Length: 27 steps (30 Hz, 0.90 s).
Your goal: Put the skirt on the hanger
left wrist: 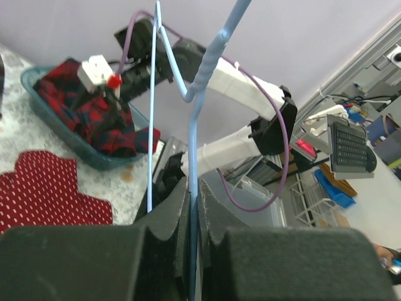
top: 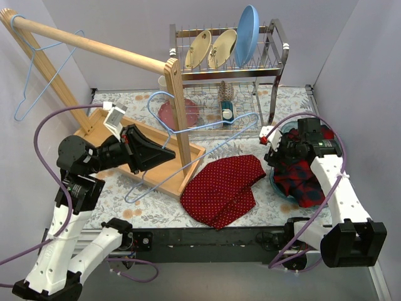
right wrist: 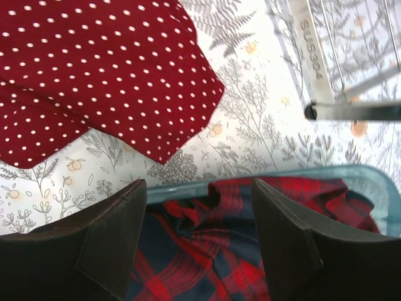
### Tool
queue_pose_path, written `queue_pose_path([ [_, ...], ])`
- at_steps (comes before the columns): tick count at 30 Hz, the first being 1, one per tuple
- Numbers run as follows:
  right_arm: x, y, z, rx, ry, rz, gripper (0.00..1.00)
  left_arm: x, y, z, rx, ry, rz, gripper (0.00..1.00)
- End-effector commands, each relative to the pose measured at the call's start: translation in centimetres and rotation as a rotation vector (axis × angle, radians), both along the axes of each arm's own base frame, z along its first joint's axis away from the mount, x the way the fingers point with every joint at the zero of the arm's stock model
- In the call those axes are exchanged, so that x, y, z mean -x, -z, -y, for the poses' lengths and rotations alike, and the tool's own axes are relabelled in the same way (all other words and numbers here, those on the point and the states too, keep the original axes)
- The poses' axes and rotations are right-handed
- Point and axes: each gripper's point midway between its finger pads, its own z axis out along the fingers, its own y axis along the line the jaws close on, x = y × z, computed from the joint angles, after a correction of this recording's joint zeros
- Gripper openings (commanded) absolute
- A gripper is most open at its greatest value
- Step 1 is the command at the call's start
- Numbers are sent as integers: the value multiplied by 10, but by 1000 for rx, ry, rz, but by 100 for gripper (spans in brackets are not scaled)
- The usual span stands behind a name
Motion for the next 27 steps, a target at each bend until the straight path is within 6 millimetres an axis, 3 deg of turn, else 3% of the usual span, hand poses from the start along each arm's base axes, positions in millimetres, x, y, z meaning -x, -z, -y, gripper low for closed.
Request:
queue_pose_path([
  [1,-9,-11,12,-72,100,-11,74,6,22,4,-25,27,-53,0],
  [5,-23,-24,41,-128,235,11,72,10,36,6,-44,39,-78,0],
  [13,-39,-53,67,-204,396,106,72,20,72,12,-71,78,-178,0],
  [21,-30,-77,49,-314,358,113,71,10,145,18,-114,39,-320,0],
  [26,-26,-82,41,-345,328,101,70,17,177,51,-150,110,-371,0],
  [27,-23,-81,39,-351,315,89,70,31,188,65,-187,164,-390,0],
])
